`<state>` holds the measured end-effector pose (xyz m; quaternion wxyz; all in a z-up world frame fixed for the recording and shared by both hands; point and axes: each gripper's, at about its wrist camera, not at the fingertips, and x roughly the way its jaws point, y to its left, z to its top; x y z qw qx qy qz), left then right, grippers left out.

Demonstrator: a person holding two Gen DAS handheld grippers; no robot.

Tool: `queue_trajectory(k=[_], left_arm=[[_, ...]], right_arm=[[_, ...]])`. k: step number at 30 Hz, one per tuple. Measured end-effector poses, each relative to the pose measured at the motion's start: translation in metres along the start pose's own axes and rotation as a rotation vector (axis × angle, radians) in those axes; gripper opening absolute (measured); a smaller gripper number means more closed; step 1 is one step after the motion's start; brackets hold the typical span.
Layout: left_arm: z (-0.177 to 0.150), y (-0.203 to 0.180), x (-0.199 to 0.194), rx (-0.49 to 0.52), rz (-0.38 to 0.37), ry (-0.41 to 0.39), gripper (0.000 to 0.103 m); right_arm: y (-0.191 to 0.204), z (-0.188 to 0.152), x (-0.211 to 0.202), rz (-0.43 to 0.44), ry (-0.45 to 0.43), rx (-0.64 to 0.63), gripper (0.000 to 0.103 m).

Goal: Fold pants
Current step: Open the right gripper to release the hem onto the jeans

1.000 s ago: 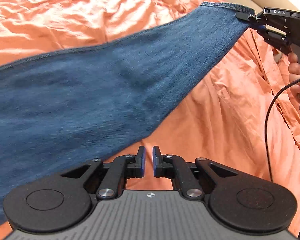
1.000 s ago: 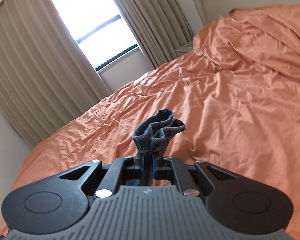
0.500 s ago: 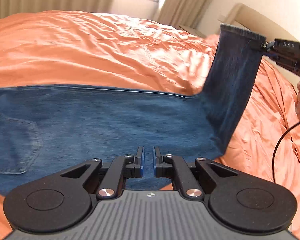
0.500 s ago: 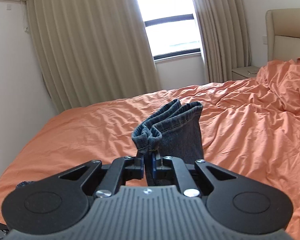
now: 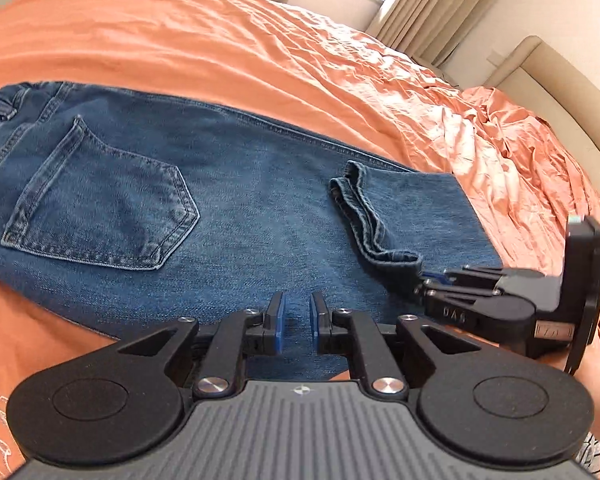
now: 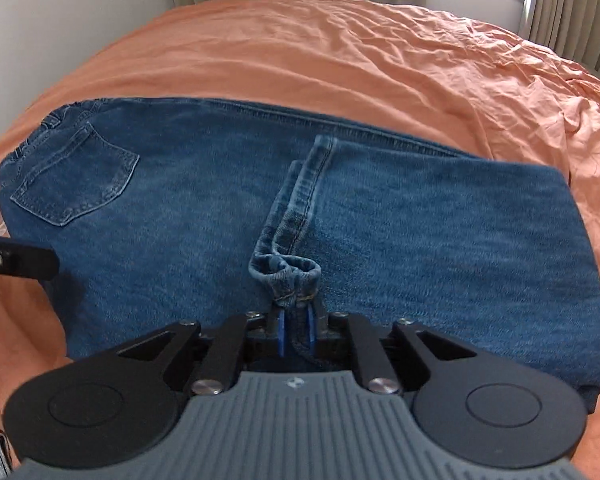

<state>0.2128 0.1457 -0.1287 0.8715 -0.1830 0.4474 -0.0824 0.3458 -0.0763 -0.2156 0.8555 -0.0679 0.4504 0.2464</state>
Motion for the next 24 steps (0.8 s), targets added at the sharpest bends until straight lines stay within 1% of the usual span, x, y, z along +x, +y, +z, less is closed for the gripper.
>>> queue_trajectory(k=[2, 4, 6, 8, 10, 11, 13, 16, 18, 19, 21, 24], left_arm=[[0.001, 0.002, 0.005, -0.014, -0.021, 0.009, 0.015], [0.004, 0.002, 0.010, -0.024, -0.043, 0.015, 0.019], [0.009, -0.001, 0.016, -0.033, -0.065, 0.014, 0.022], [0.014, -0.006, 0.023, -0.047, -0.091, 0.011, 0.025], [0.021, -0.010, 0.032, -0.064, -0.116, 0.001, 0.032], [0.025, -0.012, 0.037, -0.077, -0.129, -0.006, 0.034], [0.033, -0.015, 0.049, -0.119, -0.159, -0.020, 0.044], [0.046, -0.011, 0.073, -0.243, -0.228, -0.038, 0.049], [0.053, -0.006, 0.090, -0.320, -0.254, -0.052, 0.049], [0.057, -0.004, 0.099, -0.349, -0.257, -0.058, 0.051], [0.065, -0.002, 0.117, -0.376, -0.242, -0.064, 0.053], [0.073, 0.001, 0.142, -0.400, -0.220, -0.052, 0.054]], right_arm=[[-0.002, -0.002, -0.001, 0.030, 0.012, 0.007, 0.025], [-0.003, -0.001, -0.005, 0.058, 0.022, 0.010, 0.032], [-0.004, 0.000, -0.012, 0.091, 0.021, 0.021, 0.033], [-0.009, 0.000, -0.023, 0.118, -0.012, 0.046, 0.035], [-0.017, -0.002, -0.033, 0.116, -0.085, 0.047, 0.041], [-0.022, -0.003, -0.037, 0.103, -0.127, 0.046, 0.042], [-0.036, -0.004, -0.040, 0.069, -0.195, 0.079, 0.043], [-0.059, -0.007, -0.041, 0.030, -0.269, 0.154, 0.043], [-0.072, -0.010, -0.041, 0.008, -0.310, 0.189, 0.043], [-0.078, -0.013, -0.041, 0.003, -0.332, 0.203, 0.043], [-0.090, -0.017, -0.042, -0.008, -0.375, 0.229, 0.043], [-0.105, -0.023, -0.040, -0.001, -0.394, 0.271, 0.043]])
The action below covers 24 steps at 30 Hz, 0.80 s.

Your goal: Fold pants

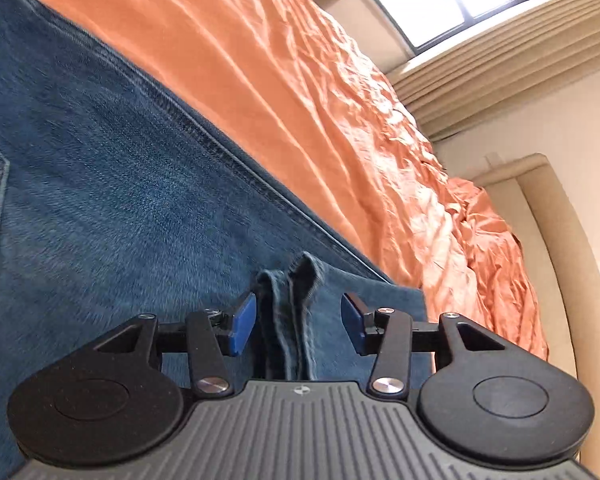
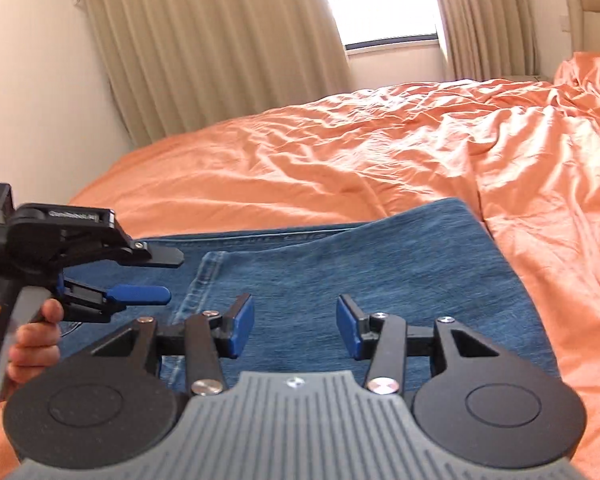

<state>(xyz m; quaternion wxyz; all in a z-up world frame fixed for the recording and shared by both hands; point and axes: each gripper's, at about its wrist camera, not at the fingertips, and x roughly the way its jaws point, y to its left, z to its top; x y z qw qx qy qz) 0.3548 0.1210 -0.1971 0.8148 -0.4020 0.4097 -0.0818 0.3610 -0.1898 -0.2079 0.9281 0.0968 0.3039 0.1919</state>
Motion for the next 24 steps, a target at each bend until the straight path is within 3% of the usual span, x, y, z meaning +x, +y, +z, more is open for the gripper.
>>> queue_trajectory(k=[5, 8, 10, 12, 15, 17, 18, 20, 24], left_arm=[[0.000, 0.000, 0.018, -0.002, 0.002, 0.013, 0.049], [0.001, -0.012, 0.019, 0.062, 0.057, -0.029, 0.034], [-0.003, -0.027, 0.012, 0.160, 0.079, -0.060, 0.014], [-0.009, -0.050, 0.004, 0.304, 0.076, -0.082, 0.005], [-0.026, -0.092, -0.014, 0.573, 0.049, -0.133, 0.003], [-0.032, -0.104, -0.019, 0.655, 0.056, -0.157, 0.003], [-0.032, -0.105, -0.015, 0.675, 0.088, -0.154, 0.003], [-0.028, -0.095, 0.001, 0.674, 0.161, -0.120, 0.003], [-0.021, -0.061, 0.030, 0.626, 0.282, -0.047, 0.003]], right_arm=[[-0.017, 0.000, 0.012, 0.039, 0.039, 0.048, 0.043], [-0.023, 0.005, 0.018, 0.017, 0.063, 0.069, 0.042], [-0.030, 0.007, 0.021, -0.007, 0.077, 0.084, 0.042], [-0.039, 0.009, 0.020, -0.026, 0.093, 0.110, 0.042], [-0.049, 0.011, 0.014, -0.030, 0.091, 0.149, 0.042], [-0.051, 0.014, 0.010, -0.041, 0.079, 0.141, 0.042], [-0.052, 0.015, 0.008, -0.055, 0.072, 0.132, 0.041], [-0.054, 0.018, 0.006, -0.094, 0.060, 0.111, 0.028], [-0.074, 0.018, 0.003, -0.235, 0.056, 0.108, 0.014]])
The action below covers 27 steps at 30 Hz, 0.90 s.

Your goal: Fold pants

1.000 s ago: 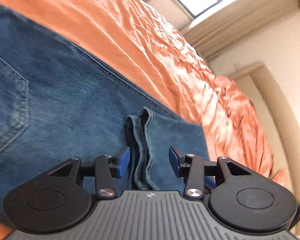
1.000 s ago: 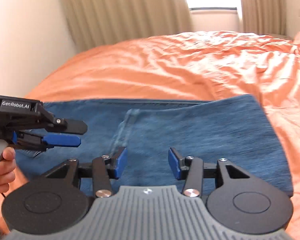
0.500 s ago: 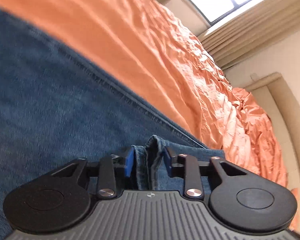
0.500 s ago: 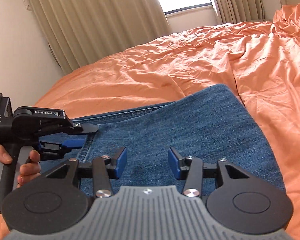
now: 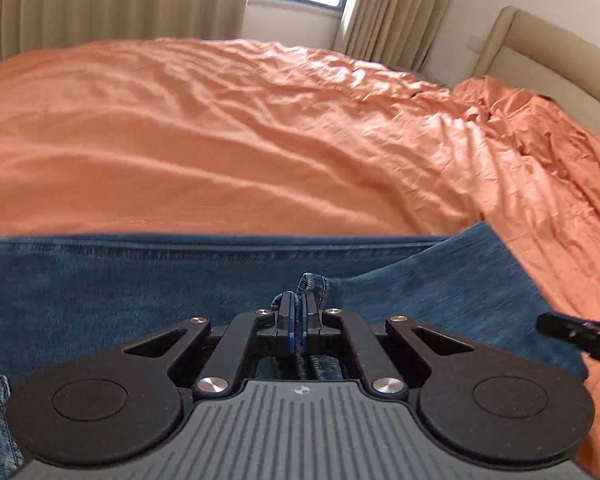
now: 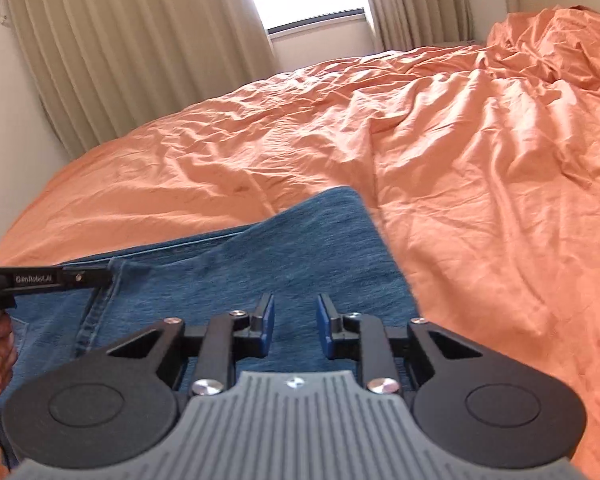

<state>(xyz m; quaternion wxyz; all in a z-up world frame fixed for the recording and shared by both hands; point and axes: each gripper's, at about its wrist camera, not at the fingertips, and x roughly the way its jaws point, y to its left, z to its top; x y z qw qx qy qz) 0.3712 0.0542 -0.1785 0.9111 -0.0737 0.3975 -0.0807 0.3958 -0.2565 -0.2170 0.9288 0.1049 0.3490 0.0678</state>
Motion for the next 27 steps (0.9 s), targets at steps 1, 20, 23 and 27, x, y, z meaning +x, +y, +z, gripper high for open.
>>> queue_trajectory(k=[1, 20, 23, 27], left_arm=[[-0.004, 0.005, 0.005, -0.011, 0.010, 0.018, 0.002], [0.001, -0.017, -0.047, -0.084, 0.064, -0.001, 0.006], [-0.011, -0.039, -0.064, -0.057, 0.028, 0.009, 0.006], [-0.031, -0.067, -0.066, 0.040, 0.053, 0.039, 0.006]], right_arm=[[-0.007, 0.000, 0.000, -0.021, -0.003, 0.018, 0.012], [-0.061, -0.033, -0.067, -0.027, 0.004, 0.116, 0.015], [-0.053, -0.043, -0.071, -0.032, 0.044, 0.062, 0.029], [-0.037, -0.048, -0.066, -0.035, 0.071, -0.034, 0.040]])
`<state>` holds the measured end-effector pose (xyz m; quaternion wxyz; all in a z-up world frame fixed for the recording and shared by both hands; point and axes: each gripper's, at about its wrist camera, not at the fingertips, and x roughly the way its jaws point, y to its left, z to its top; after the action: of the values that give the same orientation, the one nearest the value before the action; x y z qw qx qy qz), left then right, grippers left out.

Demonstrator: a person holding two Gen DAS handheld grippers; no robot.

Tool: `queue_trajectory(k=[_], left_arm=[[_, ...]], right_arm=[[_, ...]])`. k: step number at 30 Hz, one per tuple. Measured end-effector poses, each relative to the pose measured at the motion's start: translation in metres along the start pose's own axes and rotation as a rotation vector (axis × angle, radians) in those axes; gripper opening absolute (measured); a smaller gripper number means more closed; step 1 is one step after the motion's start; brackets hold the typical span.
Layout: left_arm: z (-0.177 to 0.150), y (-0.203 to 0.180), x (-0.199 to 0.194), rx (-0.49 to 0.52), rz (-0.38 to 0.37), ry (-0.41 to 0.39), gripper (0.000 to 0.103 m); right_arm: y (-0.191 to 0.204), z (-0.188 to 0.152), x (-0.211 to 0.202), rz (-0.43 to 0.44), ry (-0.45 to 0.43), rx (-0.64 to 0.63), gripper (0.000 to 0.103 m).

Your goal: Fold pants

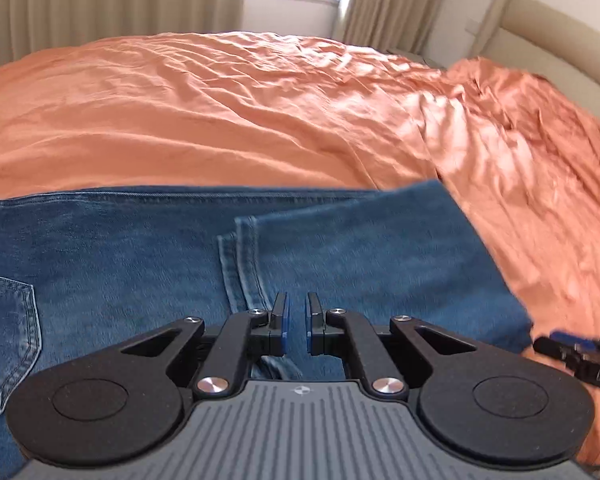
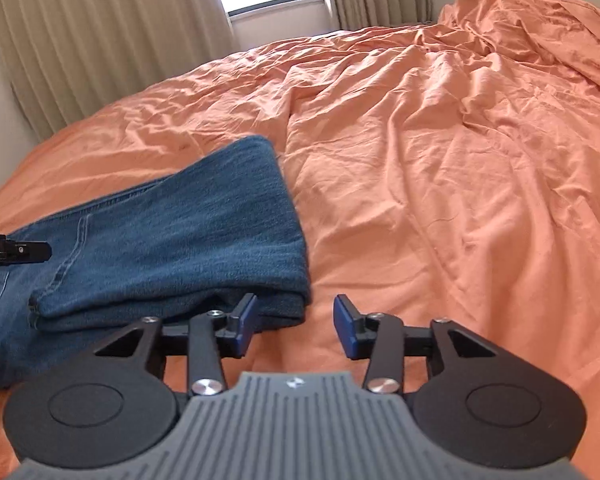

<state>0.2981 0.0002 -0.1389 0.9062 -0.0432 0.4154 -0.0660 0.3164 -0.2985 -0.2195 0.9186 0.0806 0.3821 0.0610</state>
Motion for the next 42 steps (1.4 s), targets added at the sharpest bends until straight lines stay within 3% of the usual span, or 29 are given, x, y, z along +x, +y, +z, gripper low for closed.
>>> queue_trajectory(k=[3, 5, 7, 11, 16, 23, 25, 29, 34, 42], left_arm=[[-0.009, -0.007, 0.005, 0.029, 0.026, 0.014, 0.007], [-0.016, -0.006, 0.011, 0.025, 0.043, 0.048, 0.007], [-0.025, -0.001, 0.019, 0.024, 0.070, 0.087, 0.006], [-0.032, 0.008, 0.025, 0.008, 0.049, 0.083, 0.006], [-0.039, 0.021, 0.030, -0.048, 0.014, 0.074, 0.006], [-0.035, 0.026, 0.008, -0.076, 0.025, 0.070, 0.007], [-0.039, 0.034, -0.011, -0.095, 0.017, 0.047, 0.013], [-0.048, 0.062, -0.050, -0.176, 0.015, -0.007, 0.013], [-0.060, 0.114, -0.098, -0.338, 0.043, -0.114, 0.023], [-0.091, 0.202, -0.156, -0.645, 0.220, -0.292, 0.029]], right_arm=[[0.003, 0.004, -0.002, -0.010, -0.074, -0.009, 0.039], [0.000, 0.014, -0.003, 0.018, -0.130, 0.028, 0.019], [0.000, 0.022, 0.001, 0.034, -0.143, 0.032, 0.013], [0.003, 0.019, 0.021, 0.093, -0.042, 0.024, 0.011], [0.006, -0.001, 0.046, 0.068, 0.129, -0.039, 0.006], [0.009, -0.008, 0.031, 0.047, 0.094, -0.037, 0.004], [0.007, -0.008, 0.015, 0.076, 0.047, -0.012, 0.012], [0.016, -0.005, -0.011, 0.121, -0.069, -0.047, 0.012], [0.049, -0.006, -0.029, 0.180, -0.175, -0.176, 0.013], [0.115, 0.001, -0.024, 0.280, -0.205, -0.274, 0.016]])
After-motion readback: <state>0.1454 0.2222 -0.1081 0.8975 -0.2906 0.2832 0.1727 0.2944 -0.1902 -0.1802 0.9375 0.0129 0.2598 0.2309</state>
